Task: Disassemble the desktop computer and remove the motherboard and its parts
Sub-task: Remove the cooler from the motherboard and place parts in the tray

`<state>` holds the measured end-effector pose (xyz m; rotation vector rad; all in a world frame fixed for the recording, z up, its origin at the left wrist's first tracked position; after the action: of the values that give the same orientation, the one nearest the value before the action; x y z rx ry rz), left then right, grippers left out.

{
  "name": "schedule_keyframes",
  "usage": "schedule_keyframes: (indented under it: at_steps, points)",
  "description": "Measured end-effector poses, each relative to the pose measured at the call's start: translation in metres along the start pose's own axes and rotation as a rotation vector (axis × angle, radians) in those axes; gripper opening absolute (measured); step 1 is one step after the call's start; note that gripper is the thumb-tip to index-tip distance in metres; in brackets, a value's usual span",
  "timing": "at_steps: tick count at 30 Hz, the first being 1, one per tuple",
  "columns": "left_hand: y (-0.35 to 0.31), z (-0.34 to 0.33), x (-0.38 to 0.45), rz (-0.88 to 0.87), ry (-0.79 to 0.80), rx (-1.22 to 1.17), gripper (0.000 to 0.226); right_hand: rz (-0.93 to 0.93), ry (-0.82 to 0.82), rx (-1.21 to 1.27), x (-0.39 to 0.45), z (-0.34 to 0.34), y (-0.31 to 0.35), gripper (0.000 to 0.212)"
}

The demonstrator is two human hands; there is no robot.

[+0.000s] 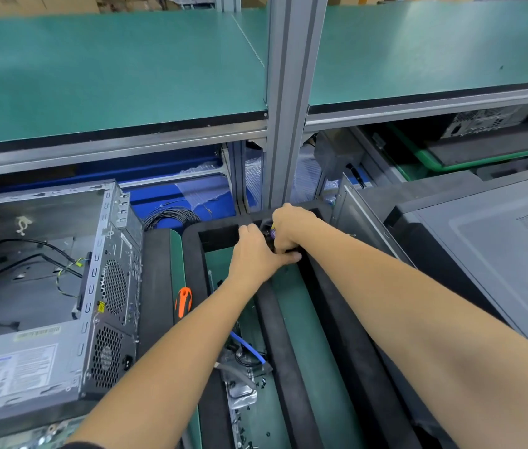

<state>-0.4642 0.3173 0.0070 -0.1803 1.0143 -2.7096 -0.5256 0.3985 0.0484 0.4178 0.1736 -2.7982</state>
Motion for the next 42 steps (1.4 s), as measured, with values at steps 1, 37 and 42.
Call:
schedule_keyframes:
  at_steps: [1, 37, 42]
  points:
    - [0.002, 0.0, 0.004, -0.041, 0.066, 0.031, 0.077, 0.011, 0.007, -0.034, 0.0, 0.0, -0.003, 0.049]
    - [0.023, -0.055, 0.034, -0.277, 0.238, 0.327, 0.078, 0.105, -0.042, -0.061, 0.017, -0.065, -0.008, 0.054]
    - [0.03, -0.065, 0.03, -0.333, 0.145, 0.506, 0.068, 0.083, -0.075, -0.05, 0.026, -0.086, -0.007, 0.045]
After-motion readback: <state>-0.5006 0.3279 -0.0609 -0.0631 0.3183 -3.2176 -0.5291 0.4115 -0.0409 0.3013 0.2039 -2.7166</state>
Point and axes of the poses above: each hand's wrist, its own x-axis towards the middle knuckle, its own z-axis out of the back of the hand, y = z × x, the point moved 4 cm from there along x, towards the middle knuckle, and after that the axes turned 11 degrees about -y, right-handed, at the moved point
